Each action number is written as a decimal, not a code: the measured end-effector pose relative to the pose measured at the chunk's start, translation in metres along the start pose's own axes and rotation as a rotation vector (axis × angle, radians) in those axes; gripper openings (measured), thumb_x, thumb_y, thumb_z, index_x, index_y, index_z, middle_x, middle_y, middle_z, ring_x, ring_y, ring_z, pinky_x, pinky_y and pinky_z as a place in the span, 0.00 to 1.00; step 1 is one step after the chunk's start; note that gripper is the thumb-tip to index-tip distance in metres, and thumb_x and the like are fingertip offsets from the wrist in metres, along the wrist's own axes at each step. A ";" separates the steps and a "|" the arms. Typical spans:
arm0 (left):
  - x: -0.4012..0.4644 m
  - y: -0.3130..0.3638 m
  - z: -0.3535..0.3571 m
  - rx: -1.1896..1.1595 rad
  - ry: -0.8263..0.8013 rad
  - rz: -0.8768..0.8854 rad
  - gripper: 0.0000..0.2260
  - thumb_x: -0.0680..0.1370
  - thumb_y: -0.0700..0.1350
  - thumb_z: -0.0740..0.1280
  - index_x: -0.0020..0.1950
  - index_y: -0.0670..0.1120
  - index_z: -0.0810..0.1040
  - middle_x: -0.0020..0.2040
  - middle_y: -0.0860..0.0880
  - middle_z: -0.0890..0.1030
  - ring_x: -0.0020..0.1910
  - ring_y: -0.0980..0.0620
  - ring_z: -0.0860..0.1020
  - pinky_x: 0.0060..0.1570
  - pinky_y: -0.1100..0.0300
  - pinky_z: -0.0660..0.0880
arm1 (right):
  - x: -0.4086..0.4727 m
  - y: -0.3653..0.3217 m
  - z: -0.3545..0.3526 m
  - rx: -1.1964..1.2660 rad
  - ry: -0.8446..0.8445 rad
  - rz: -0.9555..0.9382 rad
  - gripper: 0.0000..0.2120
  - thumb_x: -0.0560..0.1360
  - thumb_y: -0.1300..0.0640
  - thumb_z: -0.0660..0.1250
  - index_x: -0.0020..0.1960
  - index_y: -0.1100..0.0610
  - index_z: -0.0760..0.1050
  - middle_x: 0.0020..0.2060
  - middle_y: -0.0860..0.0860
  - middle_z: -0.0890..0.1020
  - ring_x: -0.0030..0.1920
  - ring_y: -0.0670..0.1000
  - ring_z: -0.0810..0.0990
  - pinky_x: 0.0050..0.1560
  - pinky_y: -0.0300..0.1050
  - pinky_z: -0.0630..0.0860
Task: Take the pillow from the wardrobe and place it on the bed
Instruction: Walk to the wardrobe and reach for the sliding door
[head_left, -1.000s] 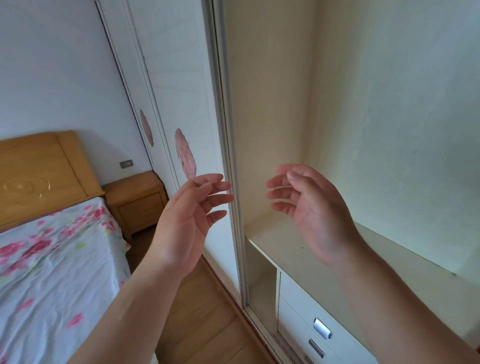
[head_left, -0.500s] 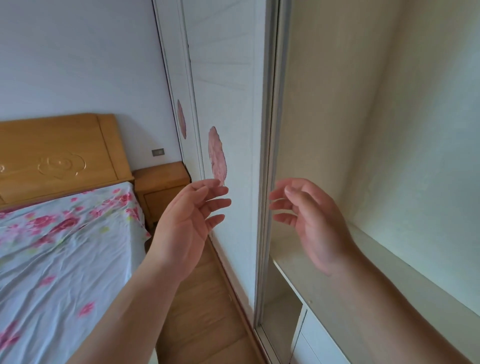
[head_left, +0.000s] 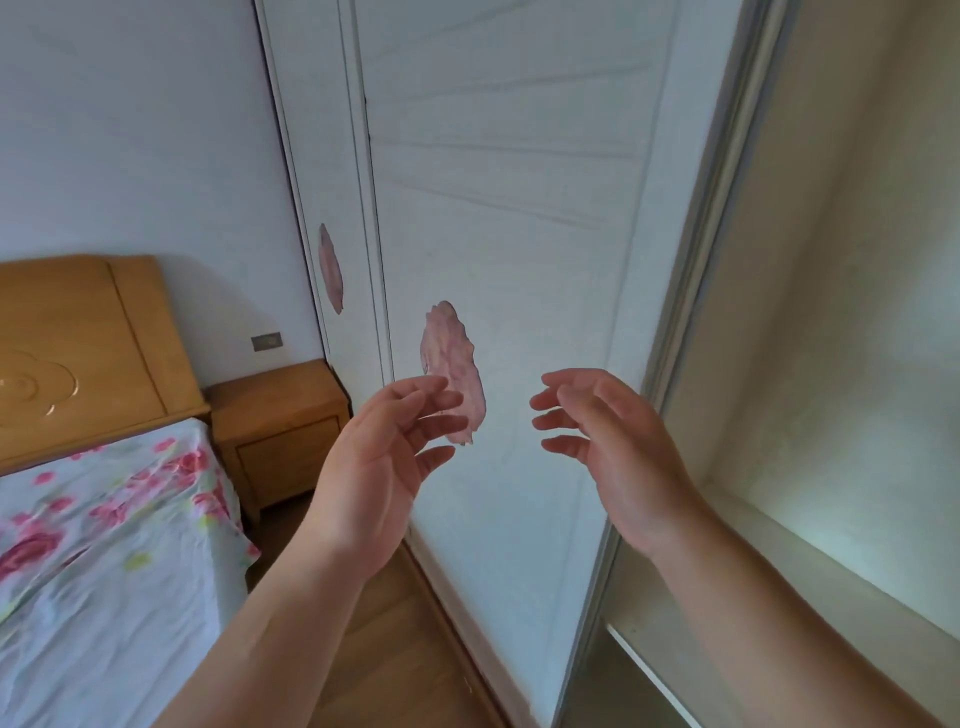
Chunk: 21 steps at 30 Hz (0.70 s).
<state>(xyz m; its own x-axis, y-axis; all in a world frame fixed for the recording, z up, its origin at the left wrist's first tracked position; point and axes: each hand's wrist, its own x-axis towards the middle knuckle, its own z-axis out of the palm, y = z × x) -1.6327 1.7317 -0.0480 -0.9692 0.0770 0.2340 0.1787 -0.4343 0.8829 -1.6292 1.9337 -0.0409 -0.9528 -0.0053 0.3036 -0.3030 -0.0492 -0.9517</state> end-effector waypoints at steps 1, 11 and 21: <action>0.010 0.002 -0.009 -0.012 -0.001 -0.009 0.11 0.75 0.46 0.62 0.51 0.47 0.82 0.48 0.45 0.84 0.47 0.47 0.82 0.43 0.56 0.77 | 0.009 0.003 0.008 -0.020 0.006 -0.002 0.09 0.72 0.49 0.65 0.49 0.48 0.81 0.45 0.49 0.85 0.47 0.51 0.83 0.47 0.47 0.77; 0.065 0.007 -0.030 -0.079 -0.055 -0.059 0.11 0.79 0.43 0.59 0.51 0.44 0.81 0.46 0.45 0.83 0.45 0.48 0.81 0.45 0.52 0.73 | 0.086 0.015 0.023 -0.829 -0.010 -0.232 0.12 0.76 0.49 0.65 0.60 0.47 0.74 0.56 0.38 0.77 0.54 0.40 0.76 0.50 0.38 0.72; 0.095 -0.003 -0.014 -0.128 -0.108 -0.145 0.10 0.71 0.48 0.67 0.49 0.46 0.83 0.47 0.46 0.83 0.46 0.48 0.81 0.45 0.55 0.72 | 0.126 0.015 -0.025 -2.024 -0.234 -0.544 0.20 0.76 0.51 0.56 0.62 0.60 0.73 0.58 0.56 0.77 0.57 0.60 0.74 0.58 0.55 0.68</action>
<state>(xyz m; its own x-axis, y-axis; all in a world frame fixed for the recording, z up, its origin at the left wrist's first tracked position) -1.7273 1.7275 -0.0340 -0.9582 0.2393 0.1570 0.0094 -0.5219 0.8529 -1.7538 1.9577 -0.0179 -0.8114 -0.4711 0.3460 -0.2308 0.8020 0.5509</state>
